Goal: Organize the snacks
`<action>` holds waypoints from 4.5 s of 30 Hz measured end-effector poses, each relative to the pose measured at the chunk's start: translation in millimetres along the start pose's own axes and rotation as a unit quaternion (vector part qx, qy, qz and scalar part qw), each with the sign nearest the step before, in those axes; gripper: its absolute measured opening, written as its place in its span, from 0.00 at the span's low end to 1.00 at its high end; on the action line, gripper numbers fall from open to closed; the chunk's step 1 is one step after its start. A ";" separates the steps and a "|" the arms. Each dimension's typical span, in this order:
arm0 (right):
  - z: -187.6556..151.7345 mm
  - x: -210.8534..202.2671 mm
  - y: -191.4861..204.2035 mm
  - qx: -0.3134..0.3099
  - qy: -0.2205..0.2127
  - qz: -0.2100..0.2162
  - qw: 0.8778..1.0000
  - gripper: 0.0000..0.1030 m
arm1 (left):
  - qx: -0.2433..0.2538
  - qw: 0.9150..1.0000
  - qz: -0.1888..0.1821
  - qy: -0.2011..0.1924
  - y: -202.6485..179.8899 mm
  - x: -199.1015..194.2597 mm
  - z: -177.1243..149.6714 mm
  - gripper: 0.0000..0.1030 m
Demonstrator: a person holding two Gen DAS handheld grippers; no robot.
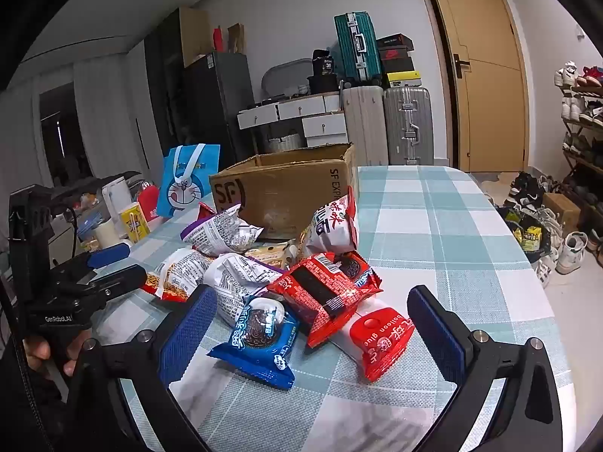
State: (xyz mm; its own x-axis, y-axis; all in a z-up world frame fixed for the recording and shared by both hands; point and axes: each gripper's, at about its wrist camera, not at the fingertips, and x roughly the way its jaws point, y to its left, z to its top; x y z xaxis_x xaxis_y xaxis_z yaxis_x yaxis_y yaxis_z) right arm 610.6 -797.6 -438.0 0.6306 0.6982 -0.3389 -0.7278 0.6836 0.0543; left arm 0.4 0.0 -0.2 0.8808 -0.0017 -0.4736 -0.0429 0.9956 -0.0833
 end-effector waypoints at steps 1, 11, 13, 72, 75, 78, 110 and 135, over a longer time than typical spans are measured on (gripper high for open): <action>0.1 0.0 -0.1 0.002 0.001 0.000 1.000 1.00 | 0.001 1.000 0.001 0.001 -0.2 0.6 0.1 0.99; 0.2 0.1 -0.5 0.003 0.003 0.001 1.000 1.00 | -0.005 1.000 0.001 0.002 6.2 0.4 -1.1 0.99; 0.2 0.2 -0.5 0.004 0.003 0.001 1.000 1.00 | -0.002 1.000 0.000 0.002 6.7 0.2 -1.6 0.99; 0.2 0.0 -0.6 0.006 0.003 0.002 1.000 1.00 | -0.007 1.000 0.003 0.003 5.1 1.6 -0.2 0.99; 0.2 0.2 -0.9 0.006 0.003 0.002 1.000 1.00 | -0.007 1.000 0.004 0.003 5.2 1.5 -0.3 0.99; 0.2 0.3 -1.2 0.007 0.003 0.001 1.000 1.00 | -0.008 1.000 0.004 0.003 5.1 1.6 -0.3 0.99; 4.7 30.7 -29.5 0.033 0.129 -0.063 0.989 1.00 | -0.034 0.991 0.019 0.125 15.6 59.7 8.9 0.99; 15.8 85.7 -16.8 -0.008 0.173 -0.018 0.985 0.79 | -0.070 0.979 -0.038 0.188 23.0 111.9 5.8 0.50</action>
State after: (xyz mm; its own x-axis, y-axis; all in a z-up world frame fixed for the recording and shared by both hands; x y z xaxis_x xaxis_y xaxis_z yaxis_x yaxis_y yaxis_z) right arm 681.1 -745.9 -453.2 0.5286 0.5571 -0.6405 -0.7122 0.7016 0.0224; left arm 100.8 23.2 -50.0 0.6494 -0.1356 -0.7482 -0.0714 0.9688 -0.2375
